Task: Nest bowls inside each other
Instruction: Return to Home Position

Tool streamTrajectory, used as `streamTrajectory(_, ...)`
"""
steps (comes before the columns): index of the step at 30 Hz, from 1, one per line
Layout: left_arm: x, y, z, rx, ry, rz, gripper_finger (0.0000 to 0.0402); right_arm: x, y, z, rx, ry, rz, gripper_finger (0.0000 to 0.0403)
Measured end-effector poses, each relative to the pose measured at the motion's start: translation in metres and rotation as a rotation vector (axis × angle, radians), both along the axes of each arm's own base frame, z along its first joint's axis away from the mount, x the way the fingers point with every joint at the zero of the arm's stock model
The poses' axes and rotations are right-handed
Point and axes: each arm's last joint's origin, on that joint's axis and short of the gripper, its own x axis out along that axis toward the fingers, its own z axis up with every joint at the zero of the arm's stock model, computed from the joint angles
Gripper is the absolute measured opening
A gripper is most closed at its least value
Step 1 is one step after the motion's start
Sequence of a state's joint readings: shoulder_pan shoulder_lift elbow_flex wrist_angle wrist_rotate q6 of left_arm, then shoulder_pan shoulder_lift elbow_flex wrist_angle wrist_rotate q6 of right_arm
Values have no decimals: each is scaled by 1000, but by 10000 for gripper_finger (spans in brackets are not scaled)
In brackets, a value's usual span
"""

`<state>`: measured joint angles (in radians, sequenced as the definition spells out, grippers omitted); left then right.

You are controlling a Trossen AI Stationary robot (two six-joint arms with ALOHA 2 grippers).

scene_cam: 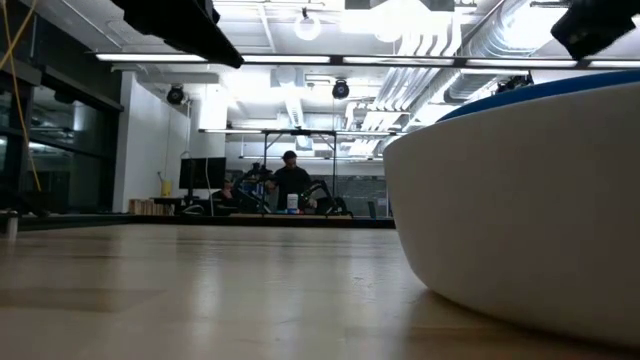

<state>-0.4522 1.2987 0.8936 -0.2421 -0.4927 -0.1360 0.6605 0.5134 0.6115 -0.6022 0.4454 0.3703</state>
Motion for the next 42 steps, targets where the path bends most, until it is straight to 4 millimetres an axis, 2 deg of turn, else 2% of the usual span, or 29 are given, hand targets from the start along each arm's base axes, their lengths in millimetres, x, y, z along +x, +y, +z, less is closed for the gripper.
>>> streamTrajectory(7, 1, 0, 1, -10, -14, 1, 51, -23, -17, -17, 88, -108, 7, 71)
streamTrajectory(18, 3, -1, 5, -52, -57, 14, 51, -43, -32, -21, 215, -346, 40, 71)
streamTrajectory(22, 5, -2, 8, -72, -96, 14, 51, -42, -31, -24, 230, -397, 48, 71)
streamTrajectory(30, 8, -4, 15, -107, -173, 10, 51, -26, -16, -51, 236, -491, 170, 71)
streamTrajectory(39, 9, -4, 16, -128, -183, 20, 51, -23, -8, -59, 331, -618, 291, 71)
streamTrajectory(42, 9, -4, 16, -132, -188, 29, 51, -21, -6, -67, 352, -648, 329, 71)
